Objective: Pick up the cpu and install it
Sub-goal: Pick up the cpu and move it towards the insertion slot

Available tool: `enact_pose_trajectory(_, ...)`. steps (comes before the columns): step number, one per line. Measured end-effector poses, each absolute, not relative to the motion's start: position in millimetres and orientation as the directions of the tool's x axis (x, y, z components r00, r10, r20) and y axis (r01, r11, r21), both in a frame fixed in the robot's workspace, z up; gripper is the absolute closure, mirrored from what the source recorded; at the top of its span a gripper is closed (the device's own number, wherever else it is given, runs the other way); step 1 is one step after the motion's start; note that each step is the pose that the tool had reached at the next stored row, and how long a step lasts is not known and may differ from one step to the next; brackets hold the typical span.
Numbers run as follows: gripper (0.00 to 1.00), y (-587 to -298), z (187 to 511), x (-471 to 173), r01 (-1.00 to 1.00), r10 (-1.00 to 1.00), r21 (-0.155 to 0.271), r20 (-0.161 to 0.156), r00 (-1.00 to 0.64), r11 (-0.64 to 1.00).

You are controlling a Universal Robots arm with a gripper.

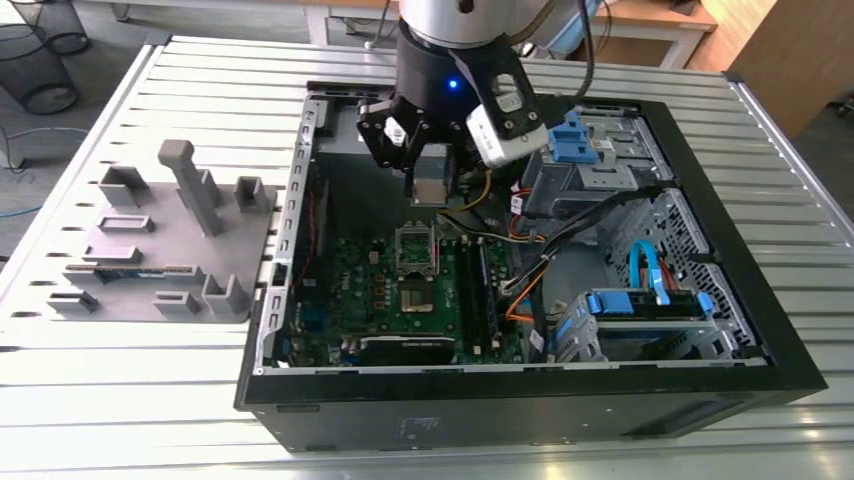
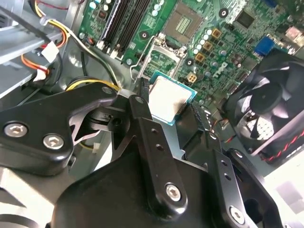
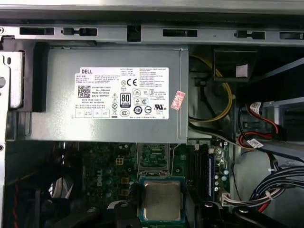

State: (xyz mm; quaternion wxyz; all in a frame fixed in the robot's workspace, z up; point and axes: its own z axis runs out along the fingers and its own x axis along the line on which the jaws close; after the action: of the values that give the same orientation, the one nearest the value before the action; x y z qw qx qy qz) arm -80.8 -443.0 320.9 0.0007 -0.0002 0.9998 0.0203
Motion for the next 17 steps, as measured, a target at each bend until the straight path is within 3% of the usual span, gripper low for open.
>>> enact_pose_trajectory(17, 0.53, -456.4, 305.4, -79.7, -0.001, -0.001, 0.041, -0.002, -1.0, 0.999)
